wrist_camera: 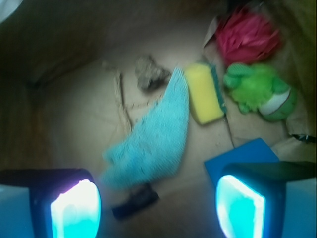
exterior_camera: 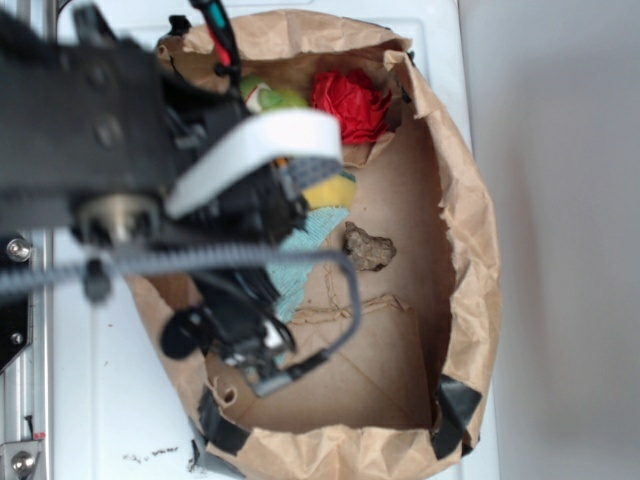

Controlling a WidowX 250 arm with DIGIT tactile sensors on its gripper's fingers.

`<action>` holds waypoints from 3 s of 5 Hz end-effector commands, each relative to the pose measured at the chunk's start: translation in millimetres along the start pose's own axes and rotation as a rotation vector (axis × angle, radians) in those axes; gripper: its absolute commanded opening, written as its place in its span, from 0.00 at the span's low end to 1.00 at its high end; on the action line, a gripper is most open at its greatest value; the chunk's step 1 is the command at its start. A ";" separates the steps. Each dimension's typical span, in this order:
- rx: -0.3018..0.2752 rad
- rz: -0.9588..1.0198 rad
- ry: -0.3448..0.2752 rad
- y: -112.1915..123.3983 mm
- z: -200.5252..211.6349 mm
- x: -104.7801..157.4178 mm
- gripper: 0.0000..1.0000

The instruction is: Grab the blue cloth.

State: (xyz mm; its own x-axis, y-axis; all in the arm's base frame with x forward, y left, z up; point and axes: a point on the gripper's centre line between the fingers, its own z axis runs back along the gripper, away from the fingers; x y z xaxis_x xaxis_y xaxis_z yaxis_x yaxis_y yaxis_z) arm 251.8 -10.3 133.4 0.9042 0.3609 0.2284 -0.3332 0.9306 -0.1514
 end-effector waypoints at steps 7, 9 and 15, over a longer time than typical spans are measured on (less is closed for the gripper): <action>0.106 0.264 -0.024 36.8 -54.2 37.0 1.00; 0.134 0.183 -0.031 33.8 -70.8 10.3 1.00; 0.082 0.112 0.003 36.8 -54.0 26.0 0.00</action>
State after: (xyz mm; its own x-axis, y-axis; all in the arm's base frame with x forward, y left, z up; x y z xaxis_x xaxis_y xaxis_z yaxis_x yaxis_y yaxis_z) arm 270.4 20.0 66.7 0.8790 0.4482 0.1628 -0.4406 0.8940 -0.0819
